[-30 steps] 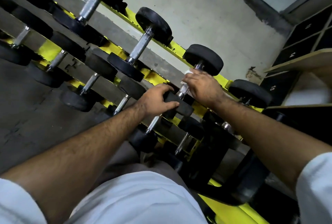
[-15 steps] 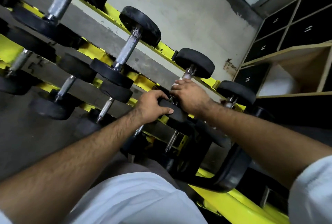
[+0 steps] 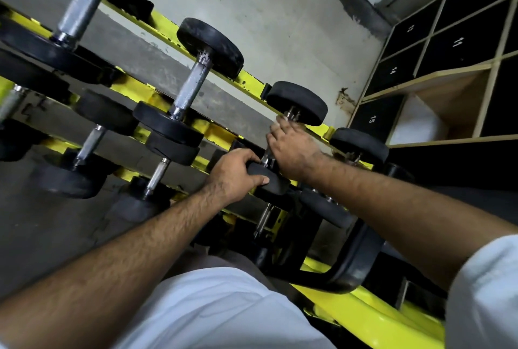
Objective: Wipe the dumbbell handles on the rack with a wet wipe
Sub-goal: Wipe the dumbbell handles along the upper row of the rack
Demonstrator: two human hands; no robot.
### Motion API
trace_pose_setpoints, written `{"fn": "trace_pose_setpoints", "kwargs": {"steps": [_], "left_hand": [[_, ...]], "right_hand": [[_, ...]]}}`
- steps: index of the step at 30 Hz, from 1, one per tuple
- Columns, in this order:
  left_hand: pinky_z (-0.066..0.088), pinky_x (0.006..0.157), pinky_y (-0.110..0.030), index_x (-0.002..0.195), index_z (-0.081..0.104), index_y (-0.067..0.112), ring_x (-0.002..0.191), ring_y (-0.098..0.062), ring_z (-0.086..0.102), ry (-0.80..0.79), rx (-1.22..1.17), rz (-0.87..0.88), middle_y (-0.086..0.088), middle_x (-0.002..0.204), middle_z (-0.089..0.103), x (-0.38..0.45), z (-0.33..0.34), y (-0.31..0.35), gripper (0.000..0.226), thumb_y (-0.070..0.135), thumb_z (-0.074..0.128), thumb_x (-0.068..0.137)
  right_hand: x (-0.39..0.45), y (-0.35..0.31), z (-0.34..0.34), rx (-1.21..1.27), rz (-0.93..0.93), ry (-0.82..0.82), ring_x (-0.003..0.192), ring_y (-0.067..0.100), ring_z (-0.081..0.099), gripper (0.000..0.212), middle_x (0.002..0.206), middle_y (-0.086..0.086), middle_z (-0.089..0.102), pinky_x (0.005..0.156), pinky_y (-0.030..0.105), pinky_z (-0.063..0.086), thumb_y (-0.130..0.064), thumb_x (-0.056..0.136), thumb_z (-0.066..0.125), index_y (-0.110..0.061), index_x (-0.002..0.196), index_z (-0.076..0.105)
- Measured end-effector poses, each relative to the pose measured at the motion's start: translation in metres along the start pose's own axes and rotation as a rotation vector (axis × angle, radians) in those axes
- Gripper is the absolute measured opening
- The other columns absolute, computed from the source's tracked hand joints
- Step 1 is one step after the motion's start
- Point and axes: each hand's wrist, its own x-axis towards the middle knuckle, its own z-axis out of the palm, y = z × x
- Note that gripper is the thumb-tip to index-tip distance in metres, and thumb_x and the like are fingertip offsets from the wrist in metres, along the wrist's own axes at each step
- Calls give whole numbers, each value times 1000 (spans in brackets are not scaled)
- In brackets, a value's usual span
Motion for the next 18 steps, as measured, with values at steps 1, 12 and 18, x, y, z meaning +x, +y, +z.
{"fn": "trace_pose_setpoints", "kwargs": {"steps": [1,12,18], "left_hand": [[49,85,-29,107,69,21,97,-12,58,-3,6,7,7,105,61,0,0,0,44,36,87,71],[52,95,-38,110,70,25,111,-16,62,15,-98,80,4,113,67,-2,2,-23,48,43,86,69],[54,85,-36,106,69,26,96,-13,63,55,-139,90,7,104,66,-4,4,-23,45,40,88,68]], "right_hand": [[1,0,0,9,-40,-2,151,33,16,65,160,18,23,124,45,15,-29,96,46,-6,153,27],[2,20,0,144,-206,69,145,26,32,55,153,7,43,122,43,24,-21,92,50,-17,147,47],[7,2,12,96,-228,83,113,22,57,39,117,-1,65,97,42,49,-21,84,58,-26,122,66]]}}
